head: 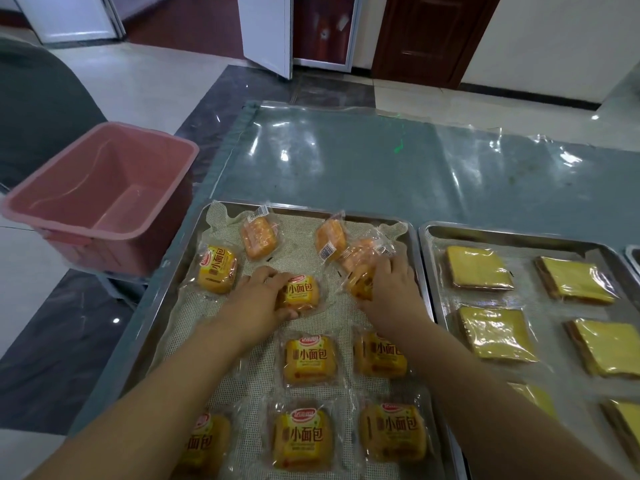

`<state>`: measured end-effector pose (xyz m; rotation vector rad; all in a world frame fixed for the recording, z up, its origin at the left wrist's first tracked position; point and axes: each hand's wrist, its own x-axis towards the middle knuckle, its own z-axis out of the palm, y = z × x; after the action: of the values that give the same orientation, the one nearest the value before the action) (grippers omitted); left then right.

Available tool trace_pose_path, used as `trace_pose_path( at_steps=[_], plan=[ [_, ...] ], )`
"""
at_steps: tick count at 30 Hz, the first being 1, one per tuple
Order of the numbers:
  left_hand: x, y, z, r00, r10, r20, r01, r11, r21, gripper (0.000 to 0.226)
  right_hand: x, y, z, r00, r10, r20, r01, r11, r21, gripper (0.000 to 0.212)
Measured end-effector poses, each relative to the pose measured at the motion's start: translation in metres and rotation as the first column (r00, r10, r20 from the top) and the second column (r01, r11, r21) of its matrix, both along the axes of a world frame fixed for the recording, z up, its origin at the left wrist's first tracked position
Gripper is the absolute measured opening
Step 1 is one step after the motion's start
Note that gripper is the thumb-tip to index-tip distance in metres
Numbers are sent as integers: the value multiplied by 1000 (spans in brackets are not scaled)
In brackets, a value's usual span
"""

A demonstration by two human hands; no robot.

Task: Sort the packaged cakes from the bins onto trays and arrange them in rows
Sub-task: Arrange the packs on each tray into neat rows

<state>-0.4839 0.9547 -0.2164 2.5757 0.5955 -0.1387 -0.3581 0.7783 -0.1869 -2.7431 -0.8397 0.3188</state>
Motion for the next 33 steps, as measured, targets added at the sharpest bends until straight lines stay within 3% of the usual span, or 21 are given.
trace_pose_path(
  at_steps=[3,7,14,17,20,21,24,26,33],
  plan=[
    [0,1,1,1000,-3,30,3,1000,-20,68,9,-3,4,997,58,-49,-55,997,51,74],
    [-1,0,2,998,-30,59,31,999,-16,68,24,-7,18,962,260,-86,-268,956,-115,84],
    [-9,1,8,989,15,148,-5,998,-66,63,18,-5,31,939,292,-180,-314,943,-107,58],
    [-22,11,15,956,125,267,-157,982,103,49,15,-2,35,956,275,-101,-281,959,-45,55],
    [-31,25,17,891,224,395,-365,870,330,44,9,7,41,970,243,-6,-242,967,80,46],
    [-32,31,17,888,276,367,-410,837,363,50,7,10,41,969,247,2,-246,963,109,44],
    [-27,44,17,903,429,27,-404,827,390,73,2,20,37,963,268,18,-268,954,131,38],
    [-22,49,15,888,455,-66,-398,834,383,77,0,23,32,966,257,9,-256,956,141,36],
    [-22,51,18,886,464,-3,-443,848,289,64,2,16,23,980,198,-17,-191,961,199,27]
  ],
)
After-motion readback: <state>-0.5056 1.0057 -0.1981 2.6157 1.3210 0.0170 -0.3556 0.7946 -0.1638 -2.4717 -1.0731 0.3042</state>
